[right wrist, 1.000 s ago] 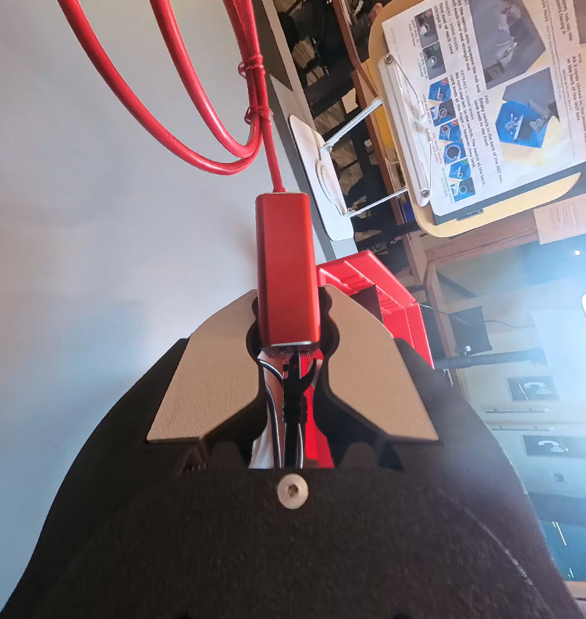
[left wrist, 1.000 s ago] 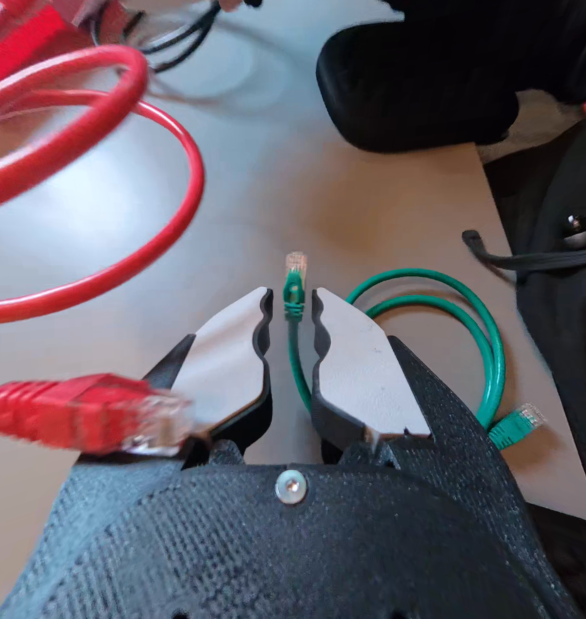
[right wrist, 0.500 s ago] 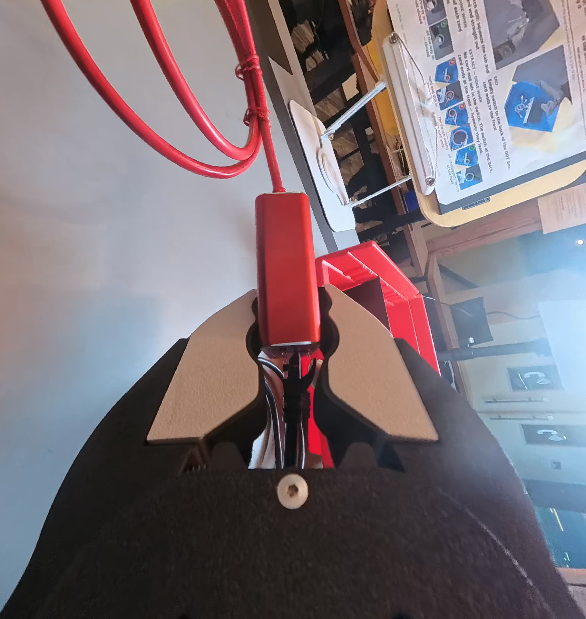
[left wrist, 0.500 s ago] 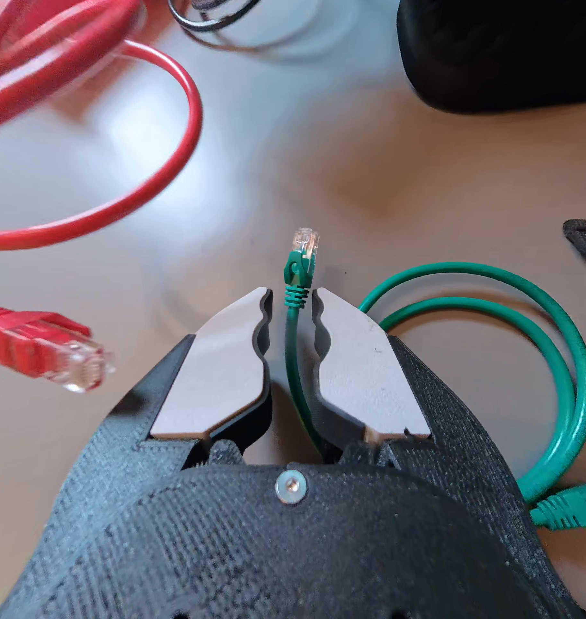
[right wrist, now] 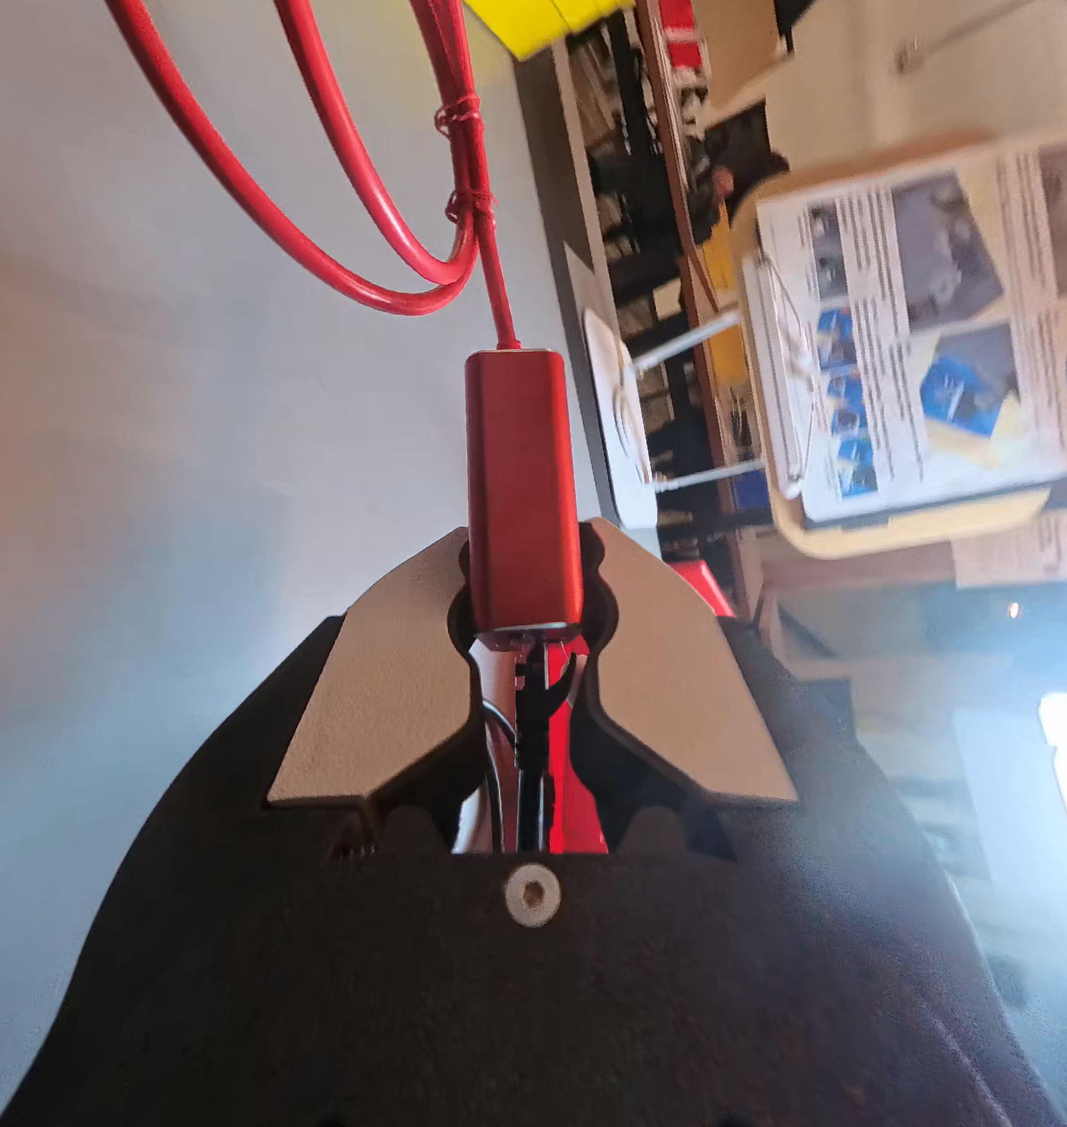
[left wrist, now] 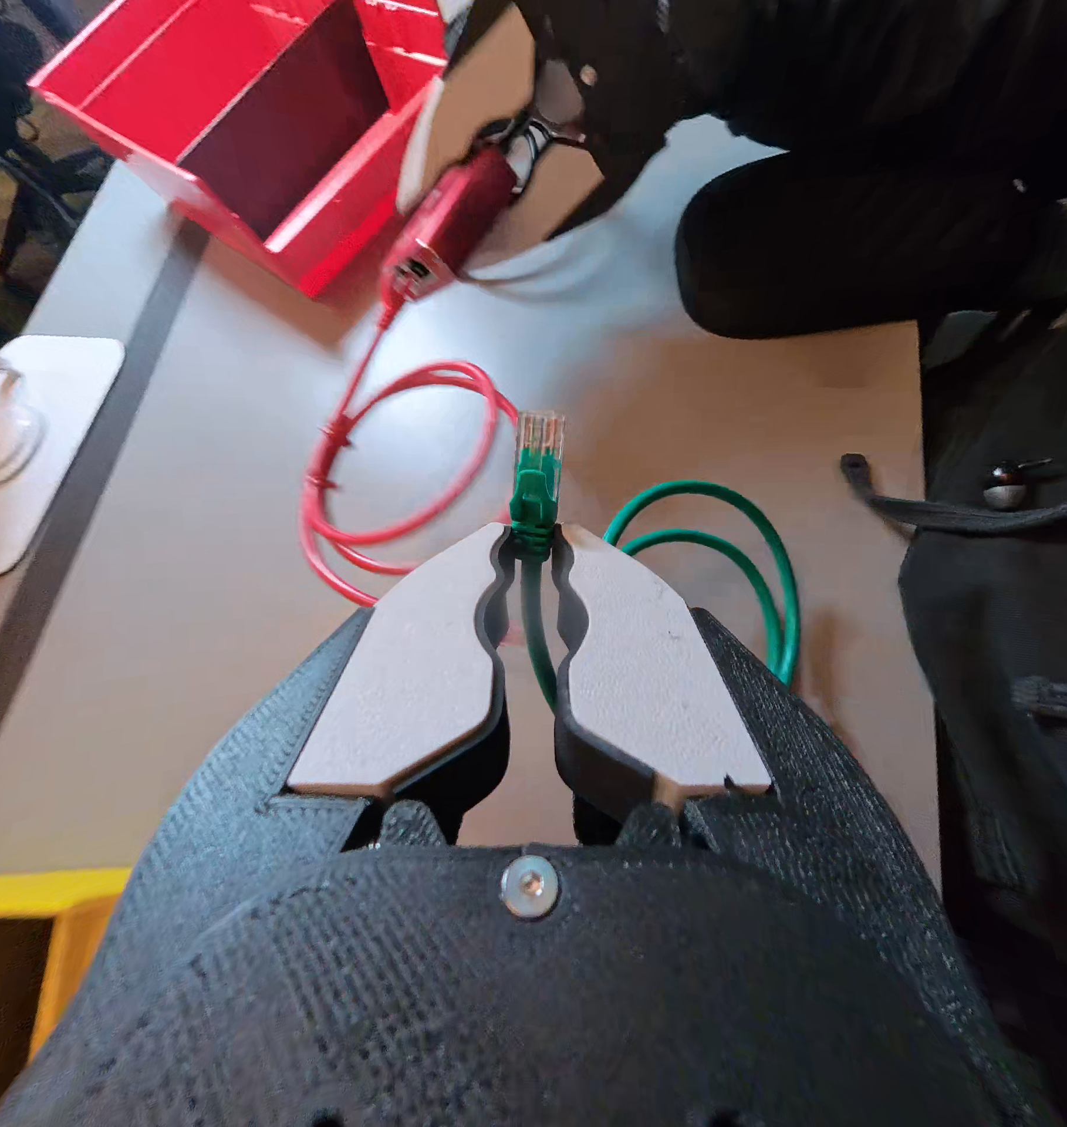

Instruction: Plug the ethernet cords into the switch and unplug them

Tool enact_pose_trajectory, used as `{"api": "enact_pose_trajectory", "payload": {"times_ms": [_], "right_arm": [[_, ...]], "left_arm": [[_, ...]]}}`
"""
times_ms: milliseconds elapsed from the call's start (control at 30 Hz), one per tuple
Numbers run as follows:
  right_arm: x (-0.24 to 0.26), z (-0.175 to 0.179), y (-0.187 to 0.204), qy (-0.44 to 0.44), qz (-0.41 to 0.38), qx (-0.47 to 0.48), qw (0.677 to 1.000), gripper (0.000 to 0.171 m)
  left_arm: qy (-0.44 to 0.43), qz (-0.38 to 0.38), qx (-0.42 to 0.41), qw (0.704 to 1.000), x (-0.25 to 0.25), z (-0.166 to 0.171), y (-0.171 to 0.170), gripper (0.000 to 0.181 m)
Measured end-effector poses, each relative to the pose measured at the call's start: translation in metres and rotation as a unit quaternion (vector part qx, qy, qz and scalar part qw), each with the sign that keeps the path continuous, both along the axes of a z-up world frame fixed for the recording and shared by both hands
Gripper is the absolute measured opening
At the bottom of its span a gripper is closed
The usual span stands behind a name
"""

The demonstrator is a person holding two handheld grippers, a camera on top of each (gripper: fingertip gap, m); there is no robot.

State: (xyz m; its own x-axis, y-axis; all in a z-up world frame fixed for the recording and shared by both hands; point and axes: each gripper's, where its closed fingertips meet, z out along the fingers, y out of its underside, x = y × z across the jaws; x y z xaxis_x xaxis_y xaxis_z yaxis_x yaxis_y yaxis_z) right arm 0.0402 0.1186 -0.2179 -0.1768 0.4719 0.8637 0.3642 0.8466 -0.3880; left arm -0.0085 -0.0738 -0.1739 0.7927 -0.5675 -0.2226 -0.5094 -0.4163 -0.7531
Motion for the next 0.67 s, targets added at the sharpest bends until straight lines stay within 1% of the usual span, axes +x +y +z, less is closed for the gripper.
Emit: {"api": "enact_pose_trajectory", "payload": {"times_ms": [33,67,133,200,267,333,400,500,600,667], "right_arm": [[-0.005,-0.002,-0.011,-0.006,0.022,0.015,1.0,0.03],[-0.01,-0.004,-0.023,-0.013,0.047,0.031,0.998,0.03],[-0.02,-0.009,-0.051,-0.023,0.096,0.054,0.994,0.03],[-0.027,-0.013,-0.075,-0.029,0.135,0.065,0.988,0.03],[-0.029,-0.013,-0.089,-0.024,0.155,0.052,0.986,0.03],[-0.027,-0.011,-0.094,-0.013,0.17,0.031,0.985,0.03],[-0.023,-0.009,-0.094,-0.009,0.178,0.019,0.984,0.03],[-0.022,-0.011,-0.095,-0.007,0.185,0.024,0.982,0.029],[-0.023,-0.015,-0.098,-0.014,0.187,0.059,0.981,0.029],[-0.023,-0.016,-0.101,-0.01,0.19,0.066,0.979,0.029]], "left_arm": [[0.015,0.001,-0.007,1.0,-0.006,0.006,0.003,0.011],[0.024,-0.007,-0.031,0.999,-0.007,0.005,0.005,0.012],[0.037,-0.026,-0.088,0.995,-0.005,-0.007,0.016,0.011],[0.052,-0.053,-0.156,0.985,0.0,-0.034,0.025,0.011],[0.055,-0.07,-0.202,0.975,0.003,-0.061,0.031,0.011],[0.034,-0.087,-0.218,0.972,0.01,-0.075,0.034,0.011],[0.02,-0.087,-0.214,0.973,0.012,-0.079,0.039,0.011],[0.012,-0.087,-0.221,0.971,0.013,-0.078,0.039,0.011],[0.011,-0.093,-0.239,0.967,0.012,-0.075,0.035,0.011],[0.009,-0.089,-0.254,0.963,0.008,-0.077,0.035,0.011]]}}
